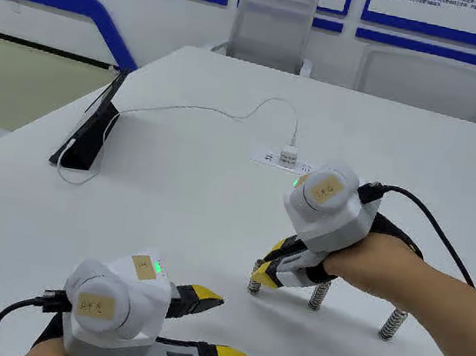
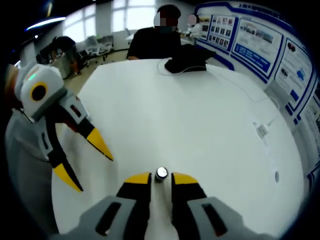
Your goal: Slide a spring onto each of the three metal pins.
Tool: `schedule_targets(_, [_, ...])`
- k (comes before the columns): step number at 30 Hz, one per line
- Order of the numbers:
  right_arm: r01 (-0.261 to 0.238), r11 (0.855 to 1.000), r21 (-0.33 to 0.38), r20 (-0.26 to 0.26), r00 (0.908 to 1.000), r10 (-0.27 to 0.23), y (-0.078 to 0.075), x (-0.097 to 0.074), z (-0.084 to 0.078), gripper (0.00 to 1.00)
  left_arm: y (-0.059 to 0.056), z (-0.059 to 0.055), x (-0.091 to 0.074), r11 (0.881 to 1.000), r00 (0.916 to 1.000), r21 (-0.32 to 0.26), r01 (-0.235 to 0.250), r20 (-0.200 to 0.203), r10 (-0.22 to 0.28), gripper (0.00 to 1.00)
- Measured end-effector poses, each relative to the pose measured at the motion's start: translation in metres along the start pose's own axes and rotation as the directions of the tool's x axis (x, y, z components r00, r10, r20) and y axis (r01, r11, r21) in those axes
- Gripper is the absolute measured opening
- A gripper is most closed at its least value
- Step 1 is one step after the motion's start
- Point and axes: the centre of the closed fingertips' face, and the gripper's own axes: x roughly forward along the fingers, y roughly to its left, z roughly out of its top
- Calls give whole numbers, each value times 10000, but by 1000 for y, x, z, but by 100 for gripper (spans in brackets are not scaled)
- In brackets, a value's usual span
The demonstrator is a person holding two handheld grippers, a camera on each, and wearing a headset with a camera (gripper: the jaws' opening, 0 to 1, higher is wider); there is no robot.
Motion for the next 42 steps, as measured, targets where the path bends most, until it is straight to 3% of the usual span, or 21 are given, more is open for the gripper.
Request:
schedule_targets(13, [304, 9992, 261, 551, 9980, -318, 5, -19, -2, 20, 1, 2, 2, 10000, 10000, -20, -69, 32, 69, 45])
schedule_targets(26, [647, 9957, 665, 1004, 9924, -712, 14, -43, -19, 21, 3, 4, 1, 9998, 9998, -44, -190, 65, 190, 48])
schedule_targets(42, [1093, 9844, 1380, 1634, 9778, -1315, 20, -77, -37, 23, 5, 7, 0, 9995, 9995, -134, -276, 126, 278, 52])
